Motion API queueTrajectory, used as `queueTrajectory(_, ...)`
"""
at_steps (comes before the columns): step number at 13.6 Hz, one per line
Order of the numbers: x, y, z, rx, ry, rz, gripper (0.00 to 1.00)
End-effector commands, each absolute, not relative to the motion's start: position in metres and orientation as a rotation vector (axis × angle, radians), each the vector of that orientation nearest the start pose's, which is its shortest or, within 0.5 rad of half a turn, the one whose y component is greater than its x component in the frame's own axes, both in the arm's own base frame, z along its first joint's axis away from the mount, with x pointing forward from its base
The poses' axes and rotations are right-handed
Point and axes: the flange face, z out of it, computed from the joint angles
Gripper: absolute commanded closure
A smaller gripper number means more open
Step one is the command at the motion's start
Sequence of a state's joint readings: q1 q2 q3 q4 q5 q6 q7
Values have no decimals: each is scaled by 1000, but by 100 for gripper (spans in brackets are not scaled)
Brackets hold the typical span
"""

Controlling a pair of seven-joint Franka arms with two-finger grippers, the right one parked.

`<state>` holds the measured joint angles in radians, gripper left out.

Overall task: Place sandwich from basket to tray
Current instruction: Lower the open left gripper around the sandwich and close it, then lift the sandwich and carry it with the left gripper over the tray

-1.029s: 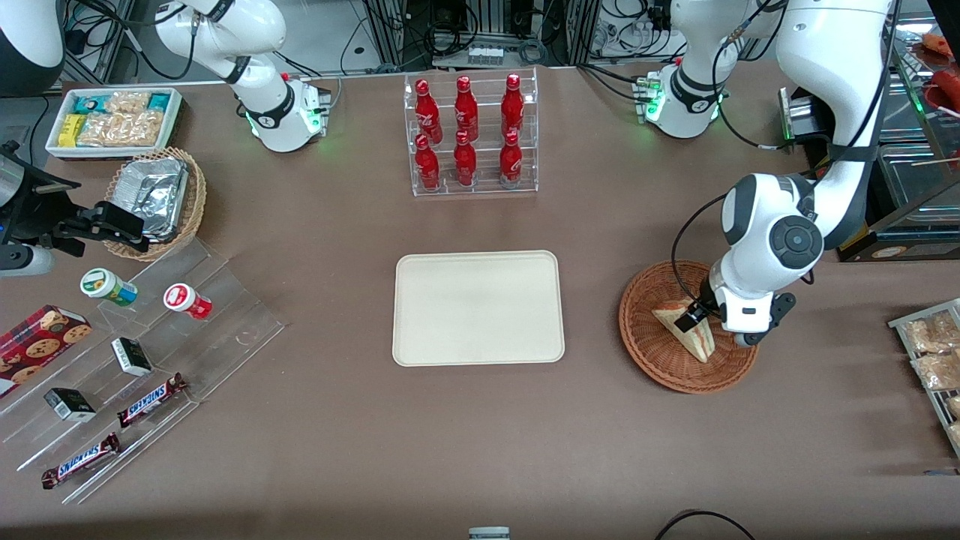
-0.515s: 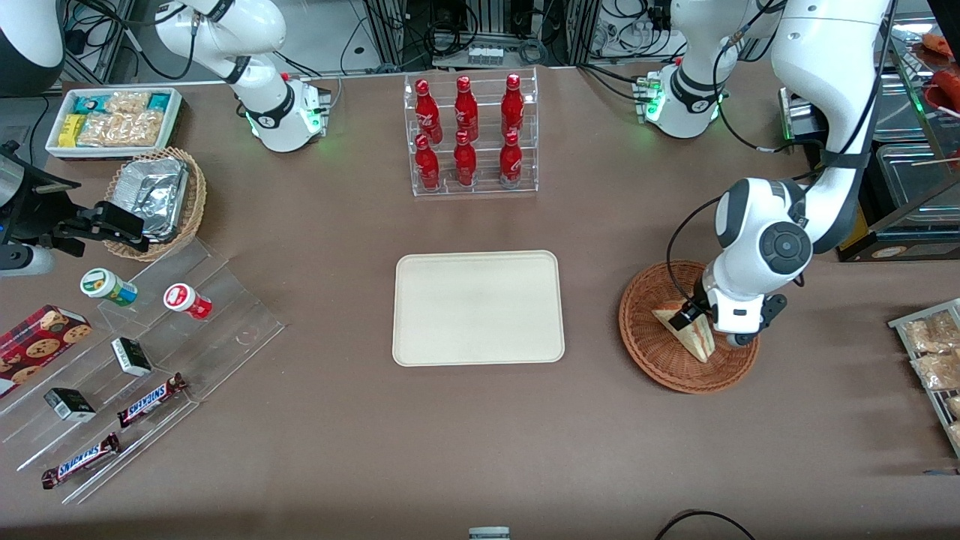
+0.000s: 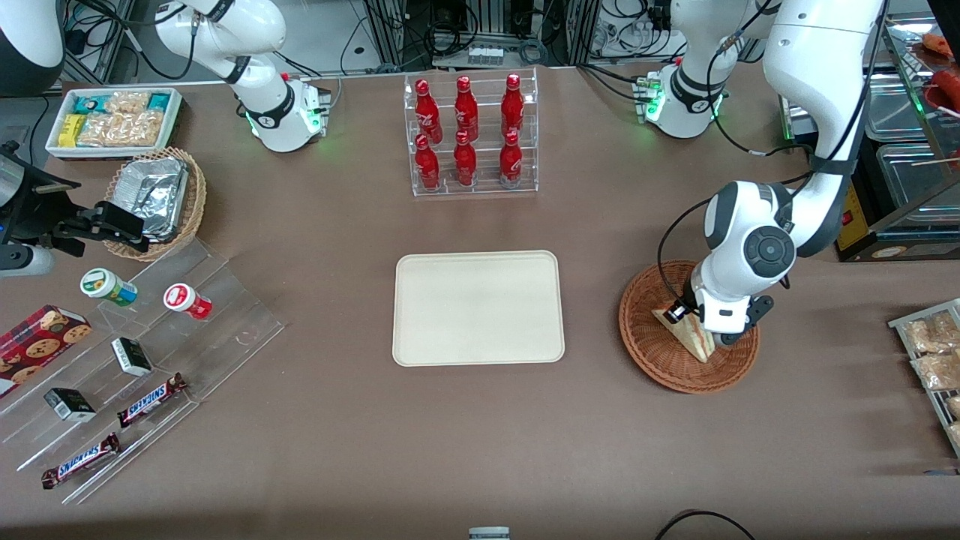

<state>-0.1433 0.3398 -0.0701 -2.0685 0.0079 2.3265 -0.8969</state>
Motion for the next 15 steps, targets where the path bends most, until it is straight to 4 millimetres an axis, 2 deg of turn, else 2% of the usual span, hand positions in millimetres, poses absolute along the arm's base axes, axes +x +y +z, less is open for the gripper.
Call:
queueTrajectory(1, 573, -125, 266, -2925, -1054, 83, 98)
queueTrajectory(5, 574, -125, 276, -2915, -1043, 99, 99)
queueTrajectory(8, 578, -127, 317, -2844, -959, 176, 99)
queueTrajectory(11, 579, -160, 369, -2833, -889, 208, 99)
queueTrajectory(13, 576, -193, 399, -2839, -821, 216, 99)
queueTrajectory(15, 567, -238, 414, -2867, -756, 190, 99)
